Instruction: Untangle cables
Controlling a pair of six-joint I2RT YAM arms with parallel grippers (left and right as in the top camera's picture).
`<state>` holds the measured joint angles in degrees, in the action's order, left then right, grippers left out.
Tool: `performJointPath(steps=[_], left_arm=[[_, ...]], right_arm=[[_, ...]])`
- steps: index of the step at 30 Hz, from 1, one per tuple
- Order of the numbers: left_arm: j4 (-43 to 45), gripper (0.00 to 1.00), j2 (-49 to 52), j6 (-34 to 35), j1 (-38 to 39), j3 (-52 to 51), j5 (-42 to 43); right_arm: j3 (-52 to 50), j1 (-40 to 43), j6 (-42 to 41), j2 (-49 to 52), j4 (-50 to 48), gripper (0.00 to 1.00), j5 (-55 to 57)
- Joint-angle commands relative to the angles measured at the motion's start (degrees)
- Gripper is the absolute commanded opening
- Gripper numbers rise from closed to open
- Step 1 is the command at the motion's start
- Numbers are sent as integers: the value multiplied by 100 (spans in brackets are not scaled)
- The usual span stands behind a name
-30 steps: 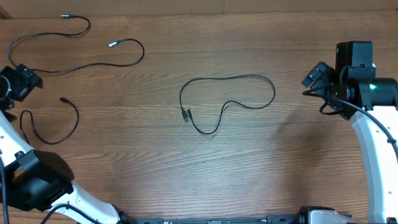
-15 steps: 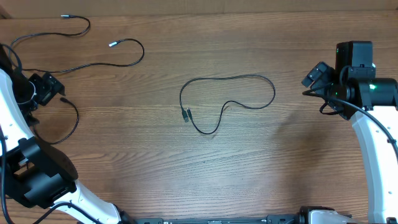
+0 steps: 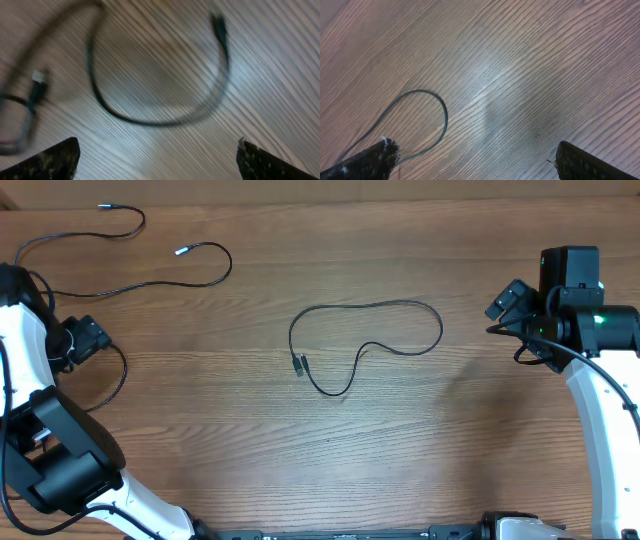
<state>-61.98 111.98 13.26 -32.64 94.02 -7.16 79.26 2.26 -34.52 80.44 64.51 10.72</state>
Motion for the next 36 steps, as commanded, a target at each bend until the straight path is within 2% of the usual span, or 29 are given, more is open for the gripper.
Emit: performJointPath(steps=[1, 3, 10, 17, 19, 22, 26, 34, 36], left_arm=[[284, 100, -103, -249, -17, -26, -999], [472, 100, -103, -809, -17, -26, -1012], [459, 100, -103, -1845, -24, -26, -1027], [424, 100, -98, -1969, -24, -28, -1917], [387, 100, -98, -2299, -24, -28, -1897], [369, 100, -87, -2334, -35, -35, -1777], [411, 99, -70, -2337, -79, -236, -1054], [721, 91, -70, -2286, -282, -769, -973], [901, 80, -70, -2140, -385, -772, -966]], right_arm=[[-22, 11, 2, 0, -9, 100, 11], [-22, 11, 2, 0, -9, 100, 11], [-22, 11, 2, 0, -9, 100, 11], [-22, 11, 2, 0, -9, 100, 11], [-22, 11, 2, 0, -9, 100, 11], [-22, 11, 2, 0, -9, 100, 11], [-22, 11, 2, 0, -9, 100, 11], [-22, 11, 2, 0, -9, 100, 11], [-22, 11, 2, 0, -9, 100, 11]])
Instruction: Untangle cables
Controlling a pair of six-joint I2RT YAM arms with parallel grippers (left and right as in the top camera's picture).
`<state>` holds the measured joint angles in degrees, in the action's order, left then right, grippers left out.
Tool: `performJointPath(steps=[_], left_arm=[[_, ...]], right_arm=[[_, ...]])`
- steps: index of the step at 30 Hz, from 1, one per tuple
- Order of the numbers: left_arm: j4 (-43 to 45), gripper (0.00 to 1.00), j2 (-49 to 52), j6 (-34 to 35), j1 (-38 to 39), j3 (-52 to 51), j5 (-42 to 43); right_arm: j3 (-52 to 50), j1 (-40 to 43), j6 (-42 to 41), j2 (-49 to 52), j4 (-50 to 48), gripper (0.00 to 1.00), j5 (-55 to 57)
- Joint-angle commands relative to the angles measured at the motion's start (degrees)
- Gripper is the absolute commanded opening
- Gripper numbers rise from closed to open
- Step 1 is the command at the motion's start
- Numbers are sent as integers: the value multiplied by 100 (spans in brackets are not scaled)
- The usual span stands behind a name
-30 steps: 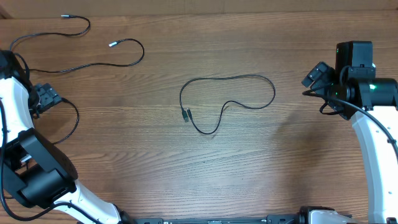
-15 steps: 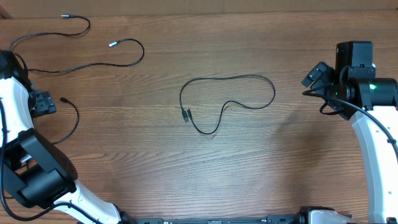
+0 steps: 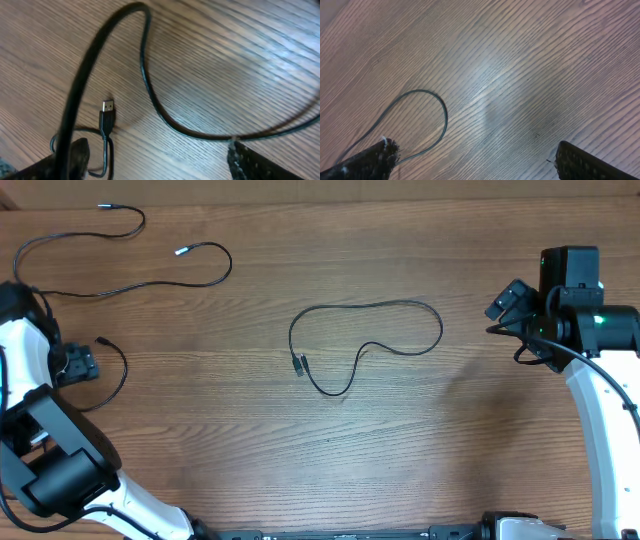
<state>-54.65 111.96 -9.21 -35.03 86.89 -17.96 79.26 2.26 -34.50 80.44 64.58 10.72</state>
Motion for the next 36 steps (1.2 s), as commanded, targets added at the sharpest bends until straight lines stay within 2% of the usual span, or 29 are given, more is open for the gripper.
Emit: performJointPath(steps=[1, 4, 6, 7, 10, 12, 13, 16, 19, 25, 28, 31, 36], left_arm=[[223, 75, -68, 203, -181, -59, 111], [372, 53, -68, 522, -286, -59, 153], [376, 27, -68, 553, -297, -59, 177], [374, 21, -68, 560, -297, -59, 212], [376, 17, -68, 560, -297, -59, 544], [426, 5, -68, 566, -297, -59, 866], [476, 4, -68, 691, -297, -59, 1019], [619, 4, -70, 1637, -293, -59, 997], [680, 4, -70, 2938, -304, -50, 981], [623, 4, -76, 4103, -304, 229, 1082], [385, 4, -76, 4758, -304, 710, 1576], [24, 4, -76, 5871, -304, 1292, 2271], [-179, 5, -76, 7563, -306, 1602, 2865]], right_arm=[[-22, 11, 0, 0, -15, 100, 11], [-22, 11, 0, 0, -17, 100, 11], [-22, 11, 0, 0, -15, 100, 11], [-22, 11, 0, 0, -15, 100, 11], [-22, 11, 0, 0, -15, 100, 11], [-22, 11, 0, 0, -17, 100, 11], [-22, 11, 0, 0, -15, 100, 11], [-22, 11, 0, 0, -15, 100, 11], [-22, 11, -2, 0, -15, 100, 11], [-22, 11, 0, 0, -15, 100, 11], [-22, 11, 0, 0, -15, 100, 11], [-22, 11, 0, 0, -15, 100, 11], [-22, 11, 0, 0, -15, 100, 11]])
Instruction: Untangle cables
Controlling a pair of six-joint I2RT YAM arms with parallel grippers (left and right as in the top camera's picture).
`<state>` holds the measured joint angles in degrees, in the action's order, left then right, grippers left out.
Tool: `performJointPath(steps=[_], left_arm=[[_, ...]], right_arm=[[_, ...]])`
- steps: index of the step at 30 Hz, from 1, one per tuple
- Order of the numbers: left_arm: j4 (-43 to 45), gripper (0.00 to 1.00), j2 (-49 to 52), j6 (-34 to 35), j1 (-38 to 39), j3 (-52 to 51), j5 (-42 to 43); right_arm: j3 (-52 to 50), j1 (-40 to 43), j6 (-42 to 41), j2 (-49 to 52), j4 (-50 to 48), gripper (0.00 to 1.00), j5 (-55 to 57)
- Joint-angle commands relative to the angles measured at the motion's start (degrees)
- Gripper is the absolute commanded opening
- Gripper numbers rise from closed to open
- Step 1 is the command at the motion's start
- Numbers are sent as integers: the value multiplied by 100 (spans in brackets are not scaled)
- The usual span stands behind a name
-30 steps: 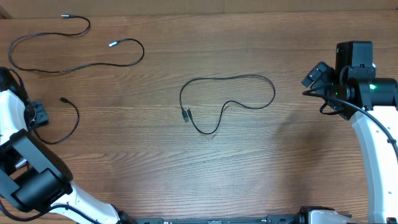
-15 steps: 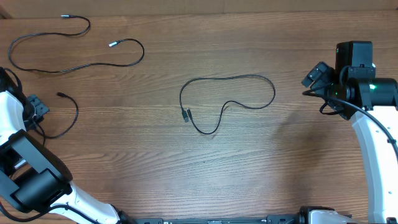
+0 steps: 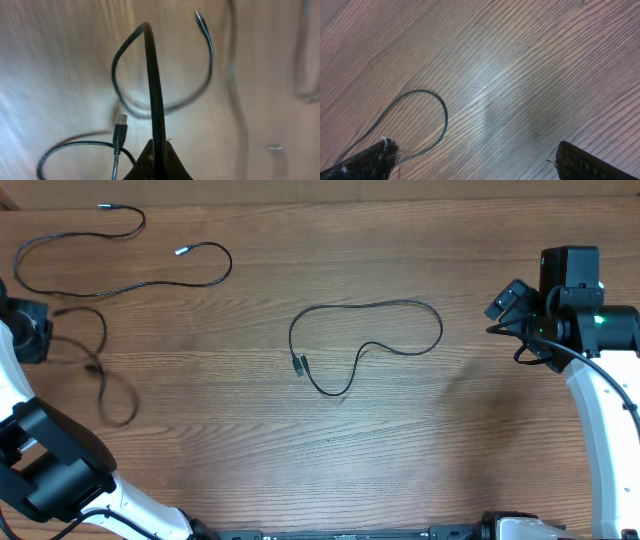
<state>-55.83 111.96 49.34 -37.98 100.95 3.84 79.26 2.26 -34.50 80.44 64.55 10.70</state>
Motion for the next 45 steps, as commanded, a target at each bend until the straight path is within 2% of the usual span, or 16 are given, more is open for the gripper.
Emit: performJointPath(steps=[1, 2, 5, 8, 10, 12, 17, 22, 25, 28, 30, 32, 35, 38, 45], left_arm=[[-61, 4, -76, 2063, -9, 197, 734], [-59, 5, -76, 2293, -9, 197, 765], [-83, 4, -76, 2354, -9, 195, 632], [-278, 5, -76, 2361, -11, 195, 22], [-557, 5, -74, 2653, -11, 195, -669], [-551, 4, -70, 2739, -9, 190, -883], [-313, 4, -63, 2835, -9, 190, -546], [9, 4, -61, 3633, 31, 190, -24], [214, 5, -61, 3934, 50, 190, -96], [210, 5, -59, 4089, 48, 190, -557], [199, 5, -59, 4039, 46, 190, -844], [216, 10, -35, 3886, 48, 190, -1008], [278, 17, 61, 3580, 48, 190, -1038], [295, 19, 188, 3388, 52, 190, -997], [409, 28, 289, 1886, 44, 190, -890]], right_arm=[[-22, 11, 0, 0, -13, 100, 13], [-22, 11, 0, 0, -15, 100, 13], [-22, 11, 0, 0, -13, 100, 13], [-22, 11, 0, 0, -13, 100, 13], [-22, 11, 0, 0, -13, 100, 13], [-22, 11, 0, 0, -13, 100, 13], [-22, 11, 0, 0, -13, 100, 13], [-22, 11, 0, 0, -13, 100, 13], [-22, 11, 0, 0, -13, 100, 13], [-22, 11, 0, 0, -13, 100, 13], [-22, 11, 0, 0, -13, 100, 13], [-22, 11, 0, 0, -13, 100, 13], [-22, 11, -2, 0, -13, 100, 13], [-22, 11, -2, 0, -13, 100, 13], [-22, 11, 0, 0, -13, 100, 13]])
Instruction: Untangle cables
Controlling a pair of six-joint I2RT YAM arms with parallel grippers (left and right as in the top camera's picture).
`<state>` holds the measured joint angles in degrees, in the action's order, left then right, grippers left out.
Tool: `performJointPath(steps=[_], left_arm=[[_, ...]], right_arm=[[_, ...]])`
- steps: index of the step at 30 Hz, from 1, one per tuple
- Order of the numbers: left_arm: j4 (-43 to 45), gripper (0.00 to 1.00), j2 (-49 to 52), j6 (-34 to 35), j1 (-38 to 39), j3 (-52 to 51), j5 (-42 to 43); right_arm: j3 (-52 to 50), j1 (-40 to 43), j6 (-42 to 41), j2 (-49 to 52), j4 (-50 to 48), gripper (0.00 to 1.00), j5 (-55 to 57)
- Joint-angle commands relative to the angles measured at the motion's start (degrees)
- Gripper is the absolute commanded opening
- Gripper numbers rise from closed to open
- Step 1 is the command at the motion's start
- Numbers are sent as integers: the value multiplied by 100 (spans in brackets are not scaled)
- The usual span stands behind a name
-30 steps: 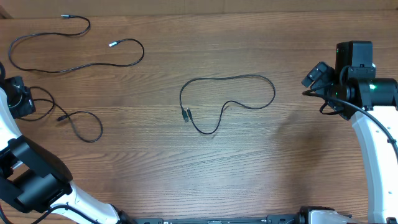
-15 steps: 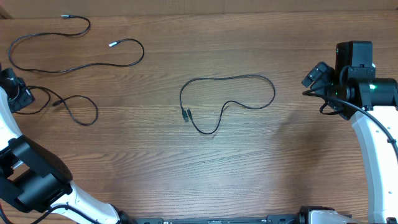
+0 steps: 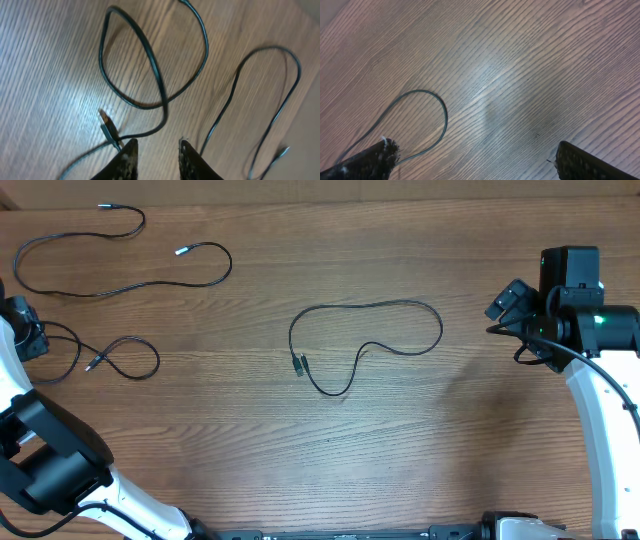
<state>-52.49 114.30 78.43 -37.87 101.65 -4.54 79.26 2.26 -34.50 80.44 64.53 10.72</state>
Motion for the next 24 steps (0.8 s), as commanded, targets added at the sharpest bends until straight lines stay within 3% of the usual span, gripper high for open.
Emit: performJointPath(steps=[1, 4, 6, 8, 9, 12, 19, 24], left_arm=[[83, 28, 52, -1410, 33, 125, -44], [98, 22, -57, -2232, 35, 149, -37], [177, 24, -199, -2581, 35, 216, -35], [177, 50, -424, -2942, 57, 374, -31], [168, 72, -590, -3213, 85, 461, -2], [101, 90, -951, -3956, 136, 503, 601], [-142, 94, -1099, -5263, 699, 498, 3488], [-920, 98, -960, -6247, 1751, 485, 3692]], right_arm=[[-22, 11, 0, 0, -11, 100, 11], [-22, 11, 0, 0, -11, 100, 11], [-22, 11, 0, 0, -11, 100, 11], [-22, 11, 0, 0, -11, 100, 11], [-22, 11, 0, 0, -11, 100, 11], [-22, 11, -2, 0, -13, 100, 11], [-22, 11, -2, 0, -11, 100, 11], [-22, 11, 0, 0, -11, 100, 11]])
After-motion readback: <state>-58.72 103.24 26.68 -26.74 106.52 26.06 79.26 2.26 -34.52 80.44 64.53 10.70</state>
